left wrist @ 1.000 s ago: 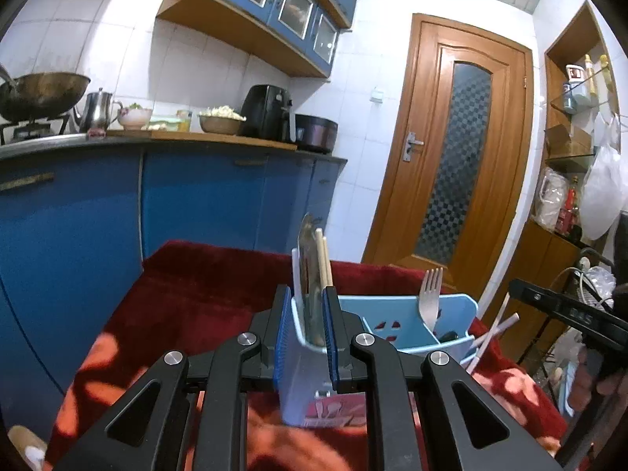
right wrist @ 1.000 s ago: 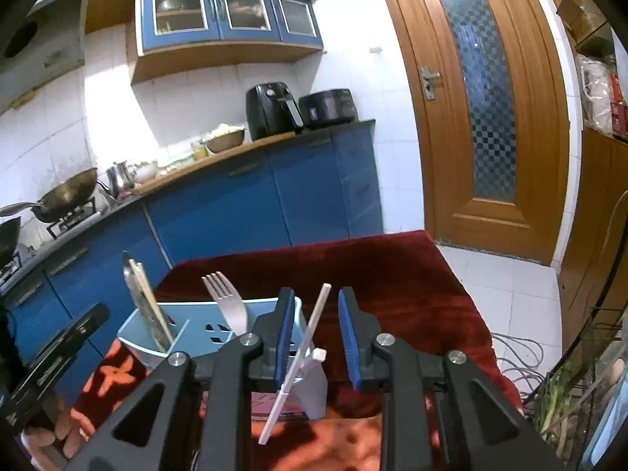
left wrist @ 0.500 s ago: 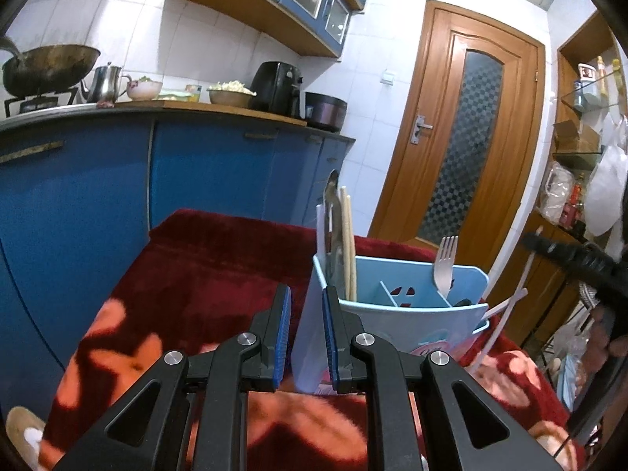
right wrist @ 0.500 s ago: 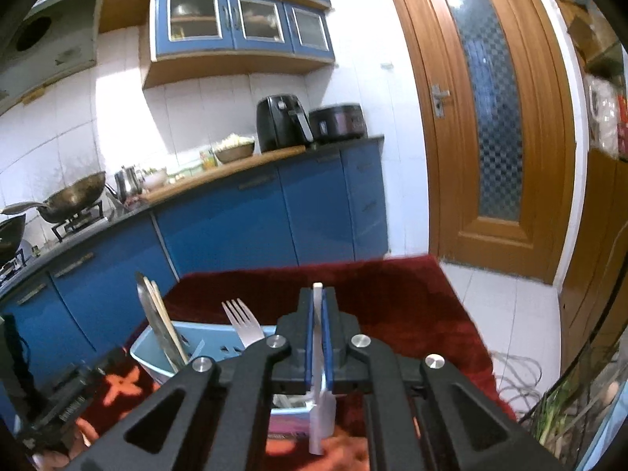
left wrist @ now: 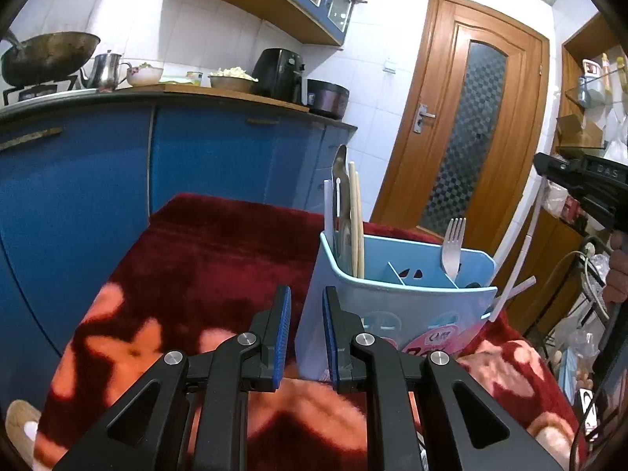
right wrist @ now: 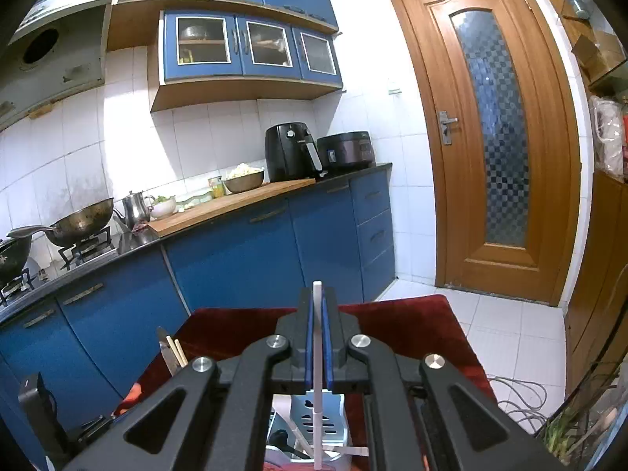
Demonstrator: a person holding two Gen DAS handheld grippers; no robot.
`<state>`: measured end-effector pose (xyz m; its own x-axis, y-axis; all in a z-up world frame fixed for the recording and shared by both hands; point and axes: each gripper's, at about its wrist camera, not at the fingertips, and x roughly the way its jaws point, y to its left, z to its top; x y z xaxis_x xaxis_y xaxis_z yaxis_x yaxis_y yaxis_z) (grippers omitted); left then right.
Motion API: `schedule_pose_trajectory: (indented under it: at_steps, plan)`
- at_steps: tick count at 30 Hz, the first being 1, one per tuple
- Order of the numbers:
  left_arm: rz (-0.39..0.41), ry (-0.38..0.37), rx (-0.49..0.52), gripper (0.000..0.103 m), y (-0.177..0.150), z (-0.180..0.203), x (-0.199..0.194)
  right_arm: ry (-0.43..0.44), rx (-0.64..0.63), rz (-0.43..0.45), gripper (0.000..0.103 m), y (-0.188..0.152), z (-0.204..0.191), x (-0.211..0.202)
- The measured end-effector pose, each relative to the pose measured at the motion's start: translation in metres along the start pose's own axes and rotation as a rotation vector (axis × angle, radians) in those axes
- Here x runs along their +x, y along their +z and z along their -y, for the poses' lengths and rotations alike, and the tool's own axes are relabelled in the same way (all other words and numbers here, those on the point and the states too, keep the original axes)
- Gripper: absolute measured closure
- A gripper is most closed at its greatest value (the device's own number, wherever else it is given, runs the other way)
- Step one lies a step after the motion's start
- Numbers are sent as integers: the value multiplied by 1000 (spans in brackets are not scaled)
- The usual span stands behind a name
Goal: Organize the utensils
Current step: 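Lower both chopsticks into the holder and open both tools, then move both tools back down to the two silver forks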
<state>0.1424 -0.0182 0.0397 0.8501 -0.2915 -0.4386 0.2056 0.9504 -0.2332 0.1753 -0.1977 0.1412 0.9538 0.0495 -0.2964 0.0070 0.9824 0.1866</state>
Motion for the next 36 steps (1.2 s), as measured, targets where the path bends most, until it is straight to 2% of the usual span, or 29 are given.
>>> schedule_pose_trajectory:
  at_steps: [10, 17, 18, 19, 21, 28, 36]
  plan:
    - [-14, -6, -10, 87, -2, -3, 5, -14, -42, 8, 97, 4, -7, 8]
    - [-29, -11, -11, 87, -4, -5, 7, 17, -13, -116, 97, -24, -1, 39]
    - [-31, -11, -11, 87, -4, -5, 6, 28, -6, -123, 93, -26, -1, 40]
    - [-33, -13, -11, 87, -3, -5, 7, 35, 1, -127, 83, -29, -1, 40]
    - [-39, -16, -12, 87, -2, -6, 6, 53, 1, -117, 76, -31, -2, 36]
    - [-79, -27, -13, 87, -3, -2, -4, 65, -42, -44, 75, -29, -12, -3]
    - [-139, -24, 31, 87, -7, 12, -26, 77, -23, -85, 75, -44, -18, -43]
